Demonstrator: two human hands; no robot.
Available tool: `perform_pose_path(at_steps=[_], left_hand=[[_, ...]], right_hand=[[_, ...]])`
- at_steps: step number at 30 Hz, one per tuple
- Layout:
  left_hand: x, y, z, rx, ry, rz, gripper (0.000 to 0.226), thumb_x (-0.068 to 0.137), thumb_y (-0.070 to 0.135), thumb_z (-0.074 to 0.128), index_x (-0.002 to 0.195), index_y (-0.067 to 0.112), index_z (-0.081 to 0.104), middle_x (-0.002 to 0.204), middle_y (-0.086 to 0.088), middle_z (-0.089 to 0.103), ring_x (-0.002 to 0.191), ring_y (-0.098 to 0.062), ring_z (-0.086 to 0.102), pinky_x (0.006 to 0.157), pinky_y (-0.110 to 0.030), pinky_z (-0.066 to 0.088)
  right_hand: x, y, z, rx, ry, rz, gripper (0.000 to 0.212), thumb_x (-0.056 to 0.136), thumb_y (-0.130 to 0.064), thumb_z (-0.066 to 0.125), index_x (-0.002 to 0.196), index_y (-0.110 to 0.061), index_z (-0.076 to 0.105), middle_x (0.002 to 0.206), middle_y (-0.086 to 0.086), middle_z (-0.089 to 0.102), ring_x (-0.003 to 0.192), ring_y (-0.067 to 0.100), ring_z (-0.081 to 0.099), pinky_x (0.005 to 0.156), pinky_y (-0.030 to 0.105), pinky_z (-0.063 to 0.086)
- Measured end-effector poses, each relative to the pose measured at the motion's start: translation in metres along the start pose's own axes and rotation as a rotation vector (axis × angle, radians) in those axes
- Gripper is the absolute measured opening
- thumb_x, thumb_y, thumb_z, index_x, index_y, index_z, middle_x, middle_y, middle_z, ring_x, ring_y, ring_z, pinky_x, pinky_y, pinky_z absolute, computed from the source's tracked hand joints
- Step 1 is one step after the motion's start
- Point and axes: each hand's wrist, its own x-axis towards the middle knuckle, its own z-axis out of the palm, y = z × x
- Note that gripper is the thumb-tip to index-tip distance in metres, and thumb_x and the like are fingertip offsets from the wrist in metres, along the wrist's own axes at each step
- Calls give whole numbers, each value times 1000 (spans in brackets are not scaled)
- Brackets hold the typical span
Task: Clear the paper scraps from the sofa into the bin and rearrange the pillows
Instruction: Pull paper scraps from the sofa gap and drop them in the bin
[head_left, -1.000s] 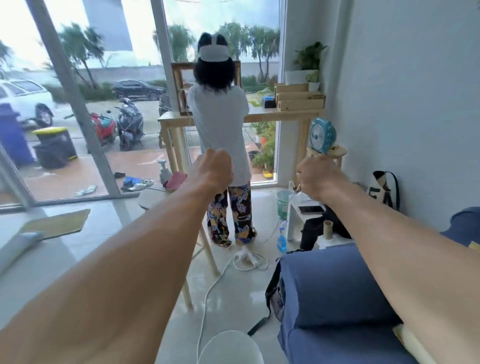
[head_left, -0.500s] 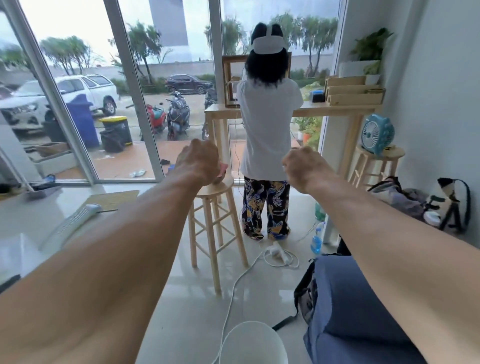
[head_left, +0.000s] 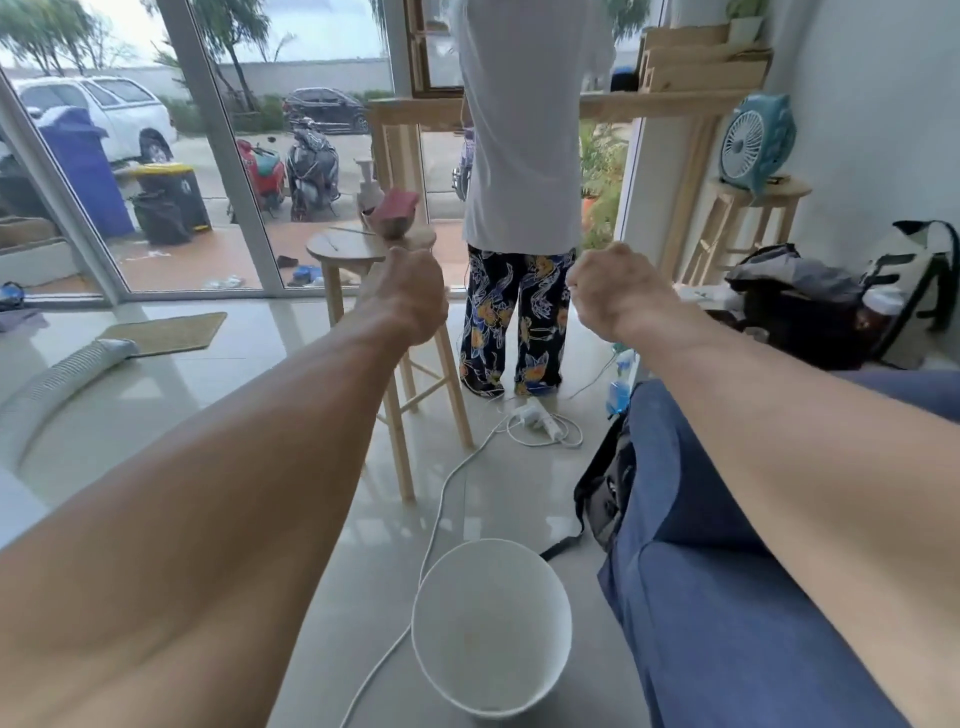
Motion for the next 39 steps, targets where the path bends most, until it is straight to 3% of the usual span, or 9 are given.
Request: perform_pose_path(at_steps=[3, 6, 10, 12, 14, 21, 26, 33, 39], left_hand=[[-25, -18, 73, -10, -10, 21, 16, 92, 5, 55, 86, 6, 70, 83, -9, 67, 74, -25, 66, 70, -39, 58], [-48, -33, 132, 0, -7, 32, 18, 93, 4, 53, 86, 5, 70, 86, -9, 67, 72, -23, 66, 68, -37, 59], [-68, -44, 188, 2, -14, 43, 18, 92, 4, 53, 94, 5, 71, 93, -10, 68, 74, -23, 66, 60, -30, 53], [-78, -48, 210, 2, -8, 39, 19, 92, 5, 53, 99, 4, 70, 99, -12, 67, 76, -23, 65, 58, -27, 50], [-86, -50, 223, 12, -12, 31, 21, 92, 3, 50, 99, 4, 70, 98, -11, 67, 76, -22, 64, 56, -26, 48], [-119, -68, 271, 49, -67, 11, 22, 95, 15, 52, 95, 6, 73, 99, -11, 68, 81, -25, 63, 67, -33, 51], [-149, -94, 308, 71, -146, -56, 21, 94, 15, 53, 98, 5, 72, 104, -11, 68, 84, -28, 64, 72, -34, 54], [-188, -127, 353, 103, -229, -196, 19, 91, 15, 54, 96, 11, 72, 100, -12, 65, 86, -34, 63, 78, -41, 56], [-218, -144, 378, 146, -333, -265, 22, 91, 15, 50, 95, 11, 72, 100, -14, 63, 84, -36, 62, 76, -42, 56]], right_hand=[[-22, 5, 74, -8, -12, -4, 37, 88, 10, 41, 58, -11, 41, 73, 9, 48, 71, 30, 55, 62, 33, 43], [-41, 12, 126, -4, -2, -13, 32, 89, 10, 39, 65, -9, 50, 90, 12, 54, 81, 32, 57, 69, 36, 49], [-58, 19, 174, -67, -7, 9, 20, 90, 7, 42, 80, -4, 55, 88, 13, 50, 78, 30, 52, 57, 29, 37], [-66, 23, 199, -65, -7, -5, 25, 90, 7, 42, 101, 1, 63, 102, 19, 59, 89, 35, 59, 66, 33, 46], [-70, 29, 218, -32, -11, -1, 35, 92, 6, 42, 116, -6, 64, 116, 21, 60, 102, 38, 60, 82, 38, 52], [-85, 30, 299, 47, -147, -3, 16, 97, -10, 48, 99, -4, 62, 108, 18, 57, 91, 37, 60, 79, 37, 51], [-105, 15, 371, 67, -275, -32, 25, 95, -25, 54, 97, -2, 63, 98, 17, 64, 87, 31, 64, 82, 37, 54], [-138, -3, 461, 128, -395, -40, 24, 94, -9, 48, 102, -12, 70, 109, 15, 62, 93, 33, 58, 73, 30, 44], [-165, -16, 508, 114, -476, -125, 28, 85, -8, 50, 100, -17, 71, 112, 12, 65, 104, 33, 60, 84, 31, 48]])
